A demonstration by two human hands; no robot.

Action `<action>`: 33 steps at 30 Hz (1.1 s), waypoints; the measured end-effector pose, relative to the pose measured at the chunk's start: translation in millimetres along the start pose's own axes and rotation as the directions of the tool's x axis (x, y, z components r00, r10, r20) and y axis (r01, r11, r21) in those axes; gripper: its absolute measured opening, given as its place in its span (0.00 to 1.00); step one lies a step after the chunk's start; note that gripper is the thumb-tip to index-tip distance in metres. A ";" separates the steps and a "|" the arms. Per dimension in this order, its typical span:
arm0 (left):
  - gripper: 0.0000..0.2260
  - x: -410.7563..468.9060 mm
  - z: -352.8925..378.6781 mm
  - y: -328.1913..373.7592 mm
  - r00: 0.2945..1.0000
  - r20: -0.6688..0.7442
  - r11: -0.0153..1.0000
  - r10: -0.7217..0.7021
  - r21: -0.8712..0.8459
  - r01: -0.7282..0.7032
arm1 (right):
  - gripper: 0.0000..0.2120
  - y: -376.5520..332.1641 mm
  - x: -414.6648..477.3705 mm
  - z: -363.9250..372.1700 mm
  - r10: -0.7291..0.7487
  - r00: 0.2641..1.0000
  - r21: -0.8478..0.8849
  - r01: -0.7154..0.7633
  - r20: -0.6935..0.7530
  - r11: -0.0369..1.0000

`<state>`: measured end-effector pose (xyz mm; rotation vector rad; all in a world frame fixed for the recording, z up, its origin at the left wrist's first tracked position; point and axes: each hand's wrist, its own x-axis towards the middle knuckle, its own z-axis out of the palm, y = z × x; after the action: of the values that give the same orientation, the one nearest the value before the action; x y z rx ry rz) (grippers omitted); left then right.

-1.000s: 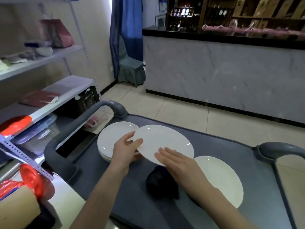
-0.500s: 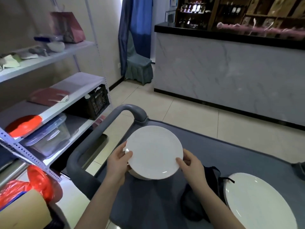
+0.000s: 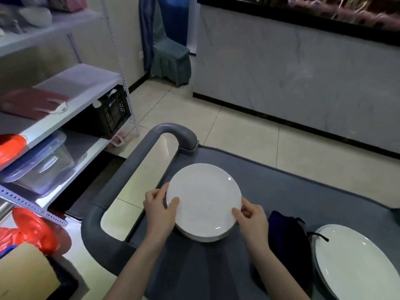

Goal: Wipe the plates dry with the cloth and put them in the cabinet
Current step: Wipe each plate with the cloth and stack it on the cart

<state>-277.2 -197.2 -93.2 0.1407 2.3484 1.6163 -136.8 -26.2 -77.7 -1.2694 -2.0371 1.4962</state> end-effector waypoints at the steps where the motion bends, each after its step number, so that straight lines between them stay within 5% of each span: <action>1: 0.20 0.7 0.8 -0.9 1.000 0.008 1.000 0.004 0.003 -0.004 | 0.17 1.7 0.2 1.3 0.004 1.000 -0.006 -0.005 -0.020 1.000; 16: 0.25 -14.1 9.2 -2.8 0.990 0.025 0.949 0.139 0.284 -0.141 | 0.21 17.5 5.8 -1.2 -0.044 0.998 -0.095 0.039 -0.051 0.995; 24: 0.18 -36.8 35.7 29.4 0.946 -0.090 0.914 0.313 0.299 -0.274 | 0.07 30.4 5.2 -50.7 -0.076 0.994 0.011 0.077 -0.085 0.997; 27: 0.16 -56.6 67.5 45.6 0.900 -0.036 0.850 0.434 0.348 -0.396 | 0.09 42.3 0.9 -91.1 -0.107 0.989 0.004 0.108 -0.101 0.994; 33: 0.14 -113.9 151.2 70.3 0.878 0.252 0.893 0.407 0.094 -0.441 | 0.10 77.5 -14.6 -190.0 -0.073 0.970 0.032 0.082 -0.233 0.996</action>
<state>-130.6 -62.8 -57.7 0.8844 2.3641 1.4942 37.8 81.9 -65.5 -1.2678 -1.8735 1.2830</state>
